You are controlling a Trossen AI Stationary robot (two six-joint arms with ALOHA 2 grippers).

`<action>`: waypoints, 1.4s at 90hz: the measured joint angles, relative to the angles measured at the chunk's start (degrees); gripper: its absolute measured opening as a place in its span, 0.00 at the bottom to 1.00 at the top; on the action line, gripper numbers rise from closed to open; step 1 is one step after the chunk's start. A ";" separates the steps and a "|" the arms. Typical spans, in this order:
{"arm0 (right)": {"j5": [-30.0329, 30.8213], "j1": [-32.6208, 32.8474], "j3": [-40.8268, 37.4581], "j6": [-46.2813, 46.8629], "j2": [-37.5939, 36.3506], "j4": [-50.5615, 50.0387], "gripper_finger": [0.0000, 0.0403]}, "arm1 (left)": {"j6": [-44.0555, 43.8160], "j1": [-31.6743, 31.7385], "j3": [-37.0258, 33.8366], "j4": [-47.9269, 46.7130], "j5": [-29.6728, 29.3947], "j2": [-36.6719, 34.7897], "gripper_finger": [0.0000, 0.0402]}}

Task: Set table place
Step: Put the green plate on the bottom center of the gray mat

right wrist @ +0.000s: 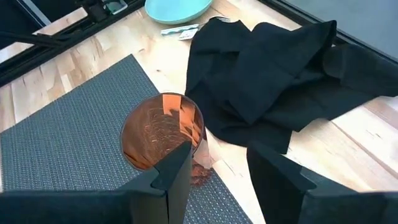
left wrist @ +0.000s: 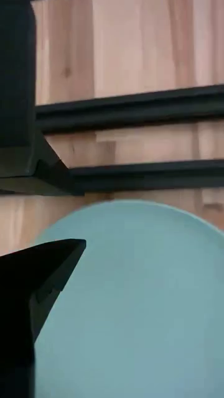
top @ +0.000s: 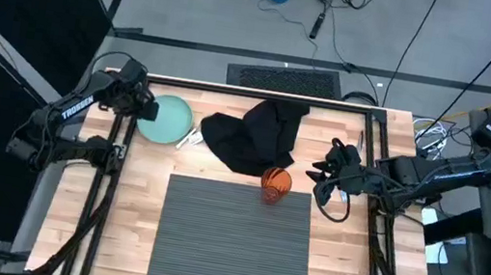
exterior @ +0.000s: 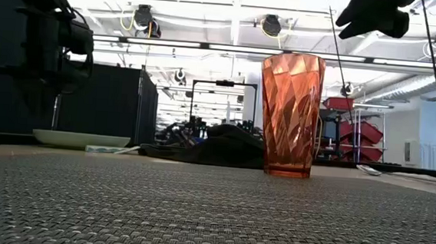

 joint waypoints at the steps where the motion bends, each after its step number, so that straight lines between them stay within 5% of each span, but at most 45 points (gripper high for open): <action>1: 0.00 0.00 0.00 -0.05 0.00 0.01 0.35 | -0.20 -0.17 -0.02 0.01 0.00 0.00 0.27; 55: -0.22 -0.70 0.00 -0.51 0.00 -0.01 0.35 | -12.24 -9.00 -7.90 4.99 -2.32 0.24 0.27; 126: -0.52 -0.70 0.00 -0.54 0.00 -0.04 0.35 | -22.88 -15.97 -8.07 6.37 -9.28 0.22 0.27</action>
